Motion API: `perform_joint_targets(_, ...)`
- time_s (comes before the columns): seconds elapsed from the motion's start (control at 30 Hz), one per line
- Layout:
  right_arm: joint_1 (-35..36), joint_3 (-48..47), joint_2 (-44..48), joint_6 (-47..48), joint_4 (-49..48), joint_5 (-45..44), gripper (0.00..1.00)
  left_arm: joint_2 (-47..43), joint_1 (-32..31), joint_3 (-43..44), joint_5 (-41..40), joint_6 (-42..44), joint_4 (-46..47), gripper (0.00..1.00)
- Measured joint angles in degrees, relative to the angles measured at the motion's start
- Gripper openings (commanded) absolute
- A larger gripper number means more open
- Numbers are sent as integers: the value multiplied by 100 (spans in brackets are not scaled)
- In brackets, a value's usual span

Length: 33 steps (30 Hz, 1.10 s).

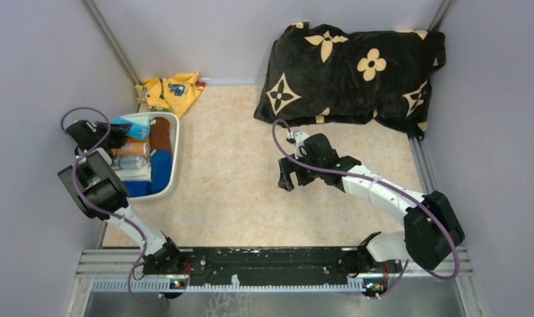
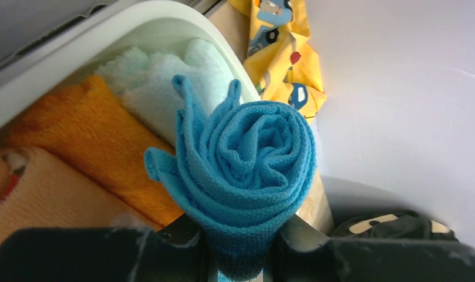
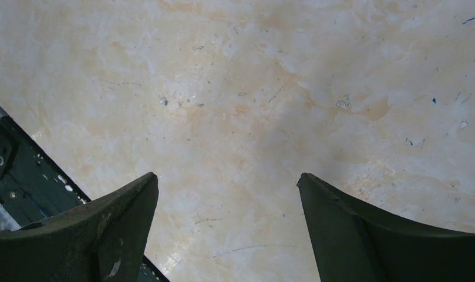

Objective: Roll the towels
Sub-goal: Place the towel in the bin.

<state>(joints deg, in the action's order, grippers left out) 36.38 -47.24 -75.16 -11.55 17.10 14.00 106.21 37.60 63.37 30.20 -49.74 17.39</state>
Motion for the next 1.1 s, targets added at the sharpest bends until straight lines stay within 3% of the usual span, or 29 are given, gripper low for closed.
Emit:
perform_joint_targets(0.17, 0, 0, -2, 0, -15, 20, 88, 175, -13, 260, -164, 348, -452, 38)
perform_joint_targets(0.43, 0, 2, -2, 0, -116, 31, 88, 186, -83, 411, -387, 579, -981, 47)
perform_joint_targets(0.6, 0, 74, -2, -2, -146, 50, 88, 168, -114, 533, -566, 616, -1338, 58)
perform_joint_targets(1.1, 0, 79, 151, 0, -133, 52, 88, -24, -192, 949, -841, 409, -2653, 76)
